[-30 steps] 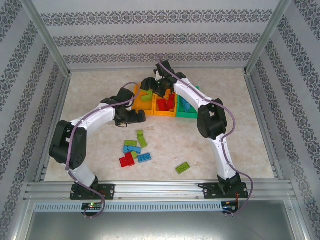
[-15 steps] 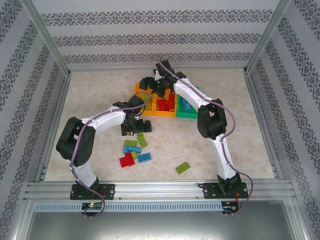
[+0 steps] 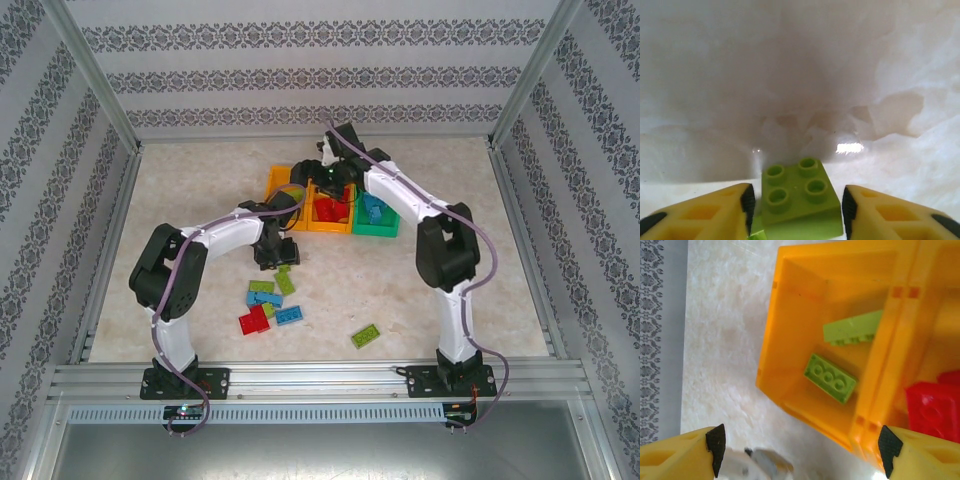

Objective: Sort the legos into containers by color

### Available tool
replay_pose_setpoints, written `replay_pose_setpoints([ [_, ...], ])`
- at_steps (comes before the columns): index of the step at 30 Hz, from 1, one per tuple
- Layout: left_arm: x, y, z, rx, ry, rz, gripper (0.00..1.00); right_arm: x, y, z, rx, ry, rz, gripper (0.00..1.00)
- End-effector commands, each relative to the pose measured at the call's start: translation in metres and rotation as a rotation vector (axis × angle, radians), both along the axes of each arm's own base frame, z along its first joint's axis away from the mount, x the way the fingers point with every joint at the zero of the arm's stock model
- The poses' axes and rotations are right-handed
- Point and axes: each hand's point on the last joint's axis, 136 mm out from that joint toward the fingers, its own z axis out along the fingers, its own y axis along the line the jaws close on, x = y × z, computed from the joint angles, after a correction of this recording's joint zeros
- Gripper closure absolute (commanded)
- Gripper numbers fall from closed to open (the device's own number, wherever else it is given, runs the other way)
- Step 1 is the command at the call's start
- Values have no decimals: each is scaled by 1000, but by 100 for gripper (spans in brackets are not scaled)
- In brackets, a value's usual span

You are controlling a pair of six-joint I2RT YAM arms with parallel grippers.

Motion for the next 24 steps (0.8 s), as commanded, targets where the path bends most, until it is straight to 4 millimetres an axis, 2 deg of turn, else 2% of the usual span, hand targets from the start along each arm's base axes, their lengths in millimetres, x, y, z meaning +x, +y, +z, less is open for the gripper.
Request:
replay_pose_setpoints([
  [1, -4, 2, -3, 47, 24, -21, 59, -9, -23, 14, -54, -83, 1, 18],
  [6, -1, 4, 1, 63, 14, -36, 69, -37, -52, 5, -144, -112, 28, 17],
  [12, 8, 5, 19, 73, -31, -54, 70, -85, -84, -27, -233, -68, 73, 15],
  [17, 42, 9, 56, 76, -137, -63, 69, -147, -106, -58, -267, -14, 111, 16],
  [21, 85, 15, 86, 72, -240, -52, 67, -194, -127, -75, -340, 20, 119, 14],
  [24, 118, 19, 98, 66, -288, -43, 66, -229, -135, -80, -421, 36, 154, 11],
])
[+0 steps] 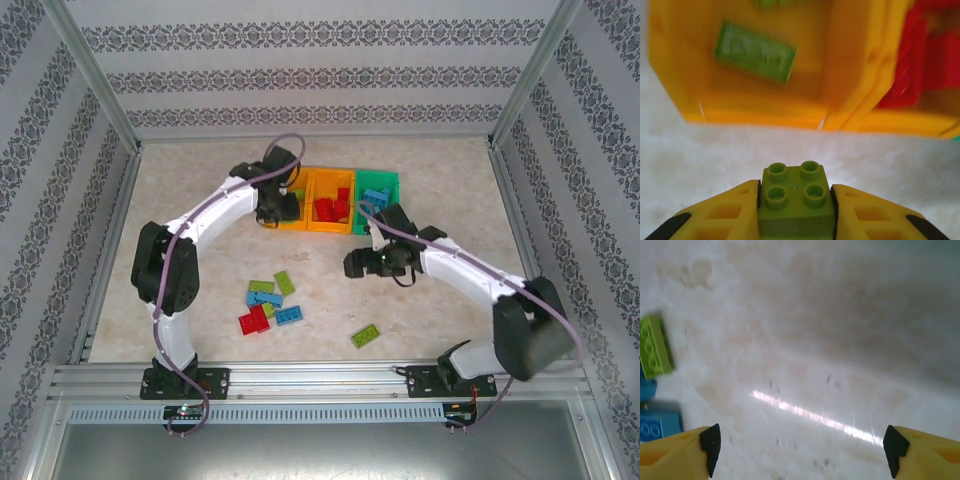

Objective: Sort the legos into containers by color

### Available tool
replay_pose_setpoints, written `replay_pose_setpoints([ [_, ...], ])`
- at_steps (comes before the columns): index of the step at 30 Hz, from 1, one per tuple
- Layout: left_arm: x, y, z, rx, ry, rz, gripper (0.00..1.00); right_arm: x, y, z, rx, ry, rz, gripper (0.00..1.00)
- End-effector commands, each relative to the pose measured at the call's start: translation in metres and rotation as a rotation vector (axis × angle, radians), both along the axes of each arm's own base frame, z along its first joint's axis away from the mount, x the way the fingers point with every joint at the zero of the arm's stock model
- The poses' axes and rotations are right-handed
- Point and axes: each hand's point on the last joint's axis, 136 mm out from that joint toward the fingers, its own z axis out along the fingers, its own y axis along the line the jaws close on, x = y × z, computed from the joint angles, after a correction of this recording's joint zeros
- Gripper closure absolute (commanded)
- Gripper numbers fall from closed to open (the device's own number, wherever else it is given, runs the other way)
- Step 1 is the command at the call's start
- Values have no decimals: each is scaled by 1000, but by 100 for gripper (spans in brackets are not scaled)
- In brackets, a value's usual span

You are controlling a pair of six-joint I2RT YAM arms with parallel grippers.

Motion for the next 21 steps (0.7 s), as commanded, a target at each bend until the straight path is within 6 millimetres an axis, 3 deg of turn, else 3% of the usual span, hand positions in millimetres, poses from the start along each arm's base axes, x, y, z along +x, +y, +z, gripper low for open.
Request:
replay_pose_setpoints([
  [1, 29, 18, 0, 60, -16, -6, 66, -31, -12, -4, -114, -6, 34, 10],
  [6, 72, 14, 2, 33, -49, -12, 65, -68, -12, -15, -181, 22, 84, 4],
  [10, 90, 9, -11, 5, -31, -25, 61, -87, -6, -19, -204, 1, 149, 2],
  [16, 101, 9, -26, -8, -20, -17, 52, -108, -4, -31, -228, 22, 199, 2],
  [18, 101, 9, -28, -13, -19, -17, 43, -115, -3, -34, -227, 34, 207, 2],
  [21, 100, 8, -25, -20, -20, -17, 38, -121, -3, -37, -231, 47, 211, 2],
])
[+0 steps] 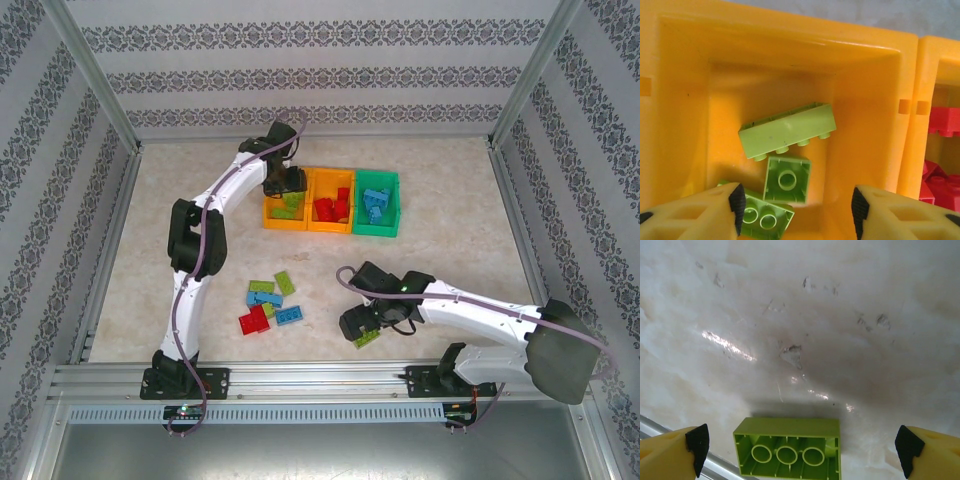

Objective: Sort the legos into containers by color

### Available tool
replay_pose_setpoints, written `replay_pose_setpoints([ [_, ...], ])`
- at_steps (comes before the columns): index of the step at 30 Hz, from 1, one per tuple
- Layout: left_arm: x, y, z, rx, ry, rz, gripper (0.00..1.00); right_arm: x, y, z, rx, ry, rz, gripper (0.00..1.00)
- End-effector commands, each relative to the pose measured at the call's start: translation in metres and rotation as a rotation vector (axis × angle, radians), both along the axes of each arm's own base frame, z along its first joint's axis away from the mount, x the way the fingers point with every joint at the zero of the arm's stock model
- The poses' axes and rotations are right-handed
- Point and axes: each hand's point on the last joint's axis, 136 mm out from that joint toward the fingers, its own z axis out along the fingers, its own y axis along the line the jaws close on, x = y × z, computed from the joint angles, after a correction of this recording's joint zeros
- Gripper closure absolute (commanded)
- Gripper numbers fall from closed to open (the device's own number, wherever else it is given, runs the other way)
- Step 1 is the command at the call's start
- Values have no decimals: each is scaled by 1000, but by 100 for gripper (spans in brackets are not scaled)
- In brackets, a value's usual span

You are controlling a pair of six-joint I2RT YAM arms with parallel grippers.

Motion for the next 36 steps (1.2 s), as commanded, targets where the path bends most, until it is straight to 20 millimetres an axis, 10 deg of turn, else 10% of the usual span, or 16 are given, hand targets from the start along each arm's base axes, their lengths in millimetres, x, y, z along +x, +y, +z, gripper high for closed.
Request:
replay_pose_setpoints([
  [1, 0, 4, 11, -13, -2, -3, 37, -7, -7, -4, -26, 10, -30, 2],
  [24, -18, 10, 48, -42, -83, -6, 7, -19, 4, -23, -169, 78, 76, 6],
  [36, -26, 27, 54, -30, -99, 30, 0, -16, -6, -27, -291, 78, 76, 36],
])
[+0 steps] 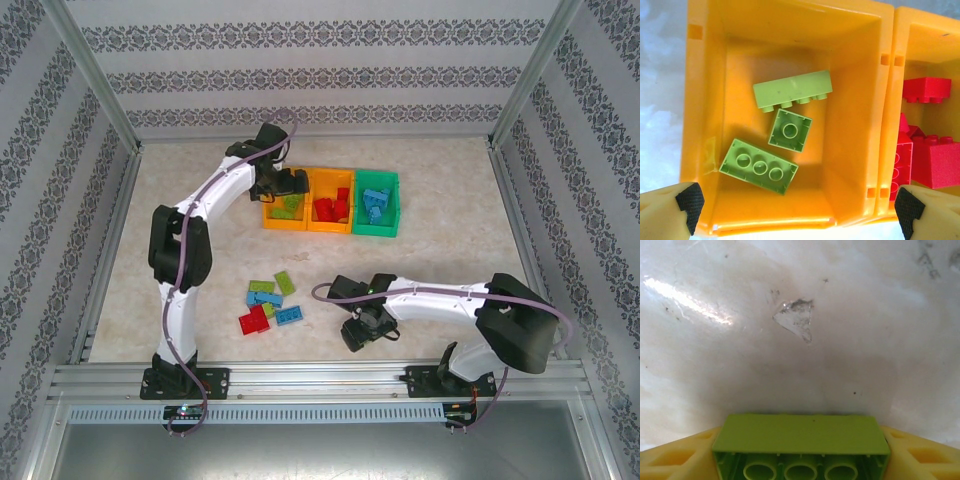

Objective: Sort the legos into containers by color

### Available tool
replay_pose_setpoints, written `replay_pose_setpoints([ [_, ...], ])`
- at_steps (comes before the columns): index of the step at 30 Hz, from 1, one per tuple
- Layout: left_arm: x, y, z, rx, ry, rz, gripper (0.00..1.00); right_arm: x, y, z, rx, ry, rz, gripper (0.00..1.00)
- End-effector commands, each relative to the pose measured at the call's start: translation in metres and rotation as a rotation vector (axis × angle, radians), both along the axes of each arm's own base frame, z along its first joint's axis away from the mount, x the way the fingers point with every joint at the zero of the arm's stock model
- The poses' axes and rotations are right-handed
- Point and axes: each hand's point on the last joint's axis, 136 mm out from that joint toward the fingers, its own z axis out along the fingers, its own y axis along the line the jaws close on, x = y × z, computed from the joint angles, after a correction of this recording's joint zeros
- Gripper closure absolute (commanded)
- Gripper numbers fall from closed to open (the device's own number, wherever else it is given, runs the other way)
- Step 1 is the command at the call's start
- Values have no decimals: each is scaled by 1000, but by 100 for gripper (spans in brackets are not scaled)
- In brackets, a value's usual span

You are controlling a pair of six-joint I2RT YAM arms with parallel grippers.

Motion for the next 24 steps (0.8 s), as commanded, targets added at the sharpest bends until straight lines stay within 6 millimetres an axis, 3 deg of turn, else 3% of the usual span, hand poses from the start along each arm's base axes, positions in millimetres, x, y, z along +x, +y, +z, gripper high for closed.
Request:
replay_pose_setpoints([
  [1, 3, 15, 24, -2, -67, 32, 0, 8, -2, 10, -50, -46, 10, 37],
  [4, -3, 23, 23, 10, -64, 41, 0, 28, 17, 27, 7, -104, 12, 41],
  [7, -15, 29, 22, 32, -53, 33, 0, 60, 45, 51, 132, -159, -24, 43],
  [18, -72, 66, -11, 81, 35, 93, 0, 229, 124, 139, 603, -249, -248, 46],
  [24, -101, 83, -30, 109, 89, 122, 0, 309, 140, 149, 693, -229, -364, 48],
])
